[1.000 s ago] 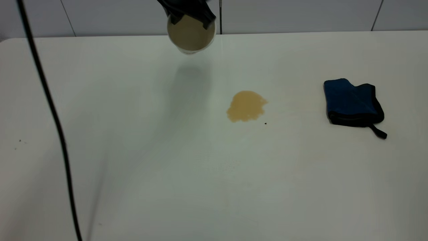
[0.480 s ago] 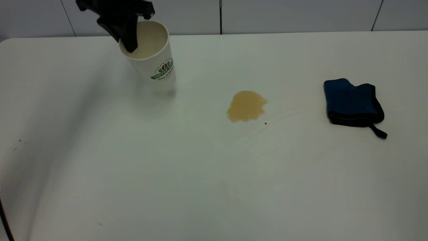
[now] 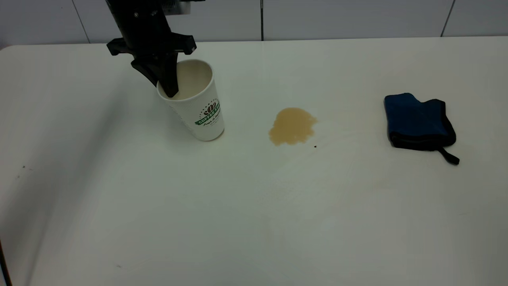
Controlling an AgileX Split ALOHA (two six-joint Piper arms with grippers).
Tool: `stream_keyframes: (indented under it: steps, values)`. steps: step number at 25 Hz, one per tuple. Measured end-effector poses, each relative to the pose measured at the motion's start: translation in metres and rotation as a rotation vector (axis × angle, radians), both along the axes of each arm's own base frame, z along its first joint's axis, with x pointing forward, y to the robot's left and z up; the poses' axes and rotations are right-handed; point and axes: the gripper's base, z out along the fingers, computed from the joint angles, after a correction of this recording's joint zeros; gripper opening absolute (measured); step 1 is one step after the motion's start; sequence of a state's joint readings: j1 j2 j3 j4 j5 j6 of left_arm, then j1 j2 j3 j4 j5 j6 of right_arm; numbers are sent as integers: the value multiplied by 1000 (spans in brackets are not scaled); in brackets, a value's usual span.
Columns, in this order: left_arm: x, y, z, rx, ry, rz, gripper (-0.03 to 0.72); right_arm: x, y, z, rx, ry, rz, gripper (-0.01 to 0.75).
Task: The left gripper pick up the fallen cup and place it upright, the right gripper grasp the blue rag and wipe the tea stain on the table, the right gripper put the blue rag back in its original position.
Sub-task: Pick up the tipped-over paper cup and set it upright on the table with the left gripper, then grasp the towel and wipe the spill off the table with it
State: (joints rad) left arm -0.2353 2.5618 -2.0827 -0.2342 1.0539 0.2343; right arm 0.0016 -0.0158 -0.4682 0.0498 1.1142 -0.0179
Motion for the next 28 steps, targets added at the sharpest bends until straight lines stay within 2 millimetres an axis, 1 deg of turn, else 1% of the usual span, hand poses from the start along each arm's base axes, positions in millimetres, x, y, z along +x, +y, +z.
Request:
stream_keyframes:
  steps: [3, 6, 8, 13, 15, 17, 21, 24, 28]
  values:
    - [0, -1, -2, -11, 7, 4, 30, 0, 0, 0, 0, 0, 0, 553]
    - [0, -3, -4, -30, 6, -15, 79, 0, 0, 0, 0, 0, 0, 553]
    - [0, -5, -4, -57, -5, -23, 137, 0, 0, 0, 0, 0, 0, 553]
    - [2, -12, -2, -133, -32, -36, 313, 0, 0, 0, 0, 0, 0, 553]
    - [3, -12, 1, -142, -40, -42, 354, 0, 0, 0, 0, 0, 0, 553]
    - [3, -12, 8, -145, -55, -50, 381, 0, 0, 0, 0, 0, 0, 553]
    - [3, -12, 43, -157, -113, -60, 391, 0, 0, 0, 0, 0, 0, 553]
    - [2, -13, 75, -170, -166, -72, 391, 0, 0, 0, 0, 0, 0, 553]
    - [-8, -11, 133, -187, -210, -104, 391, 0, 0, 0, 0, 0, 0, 553]
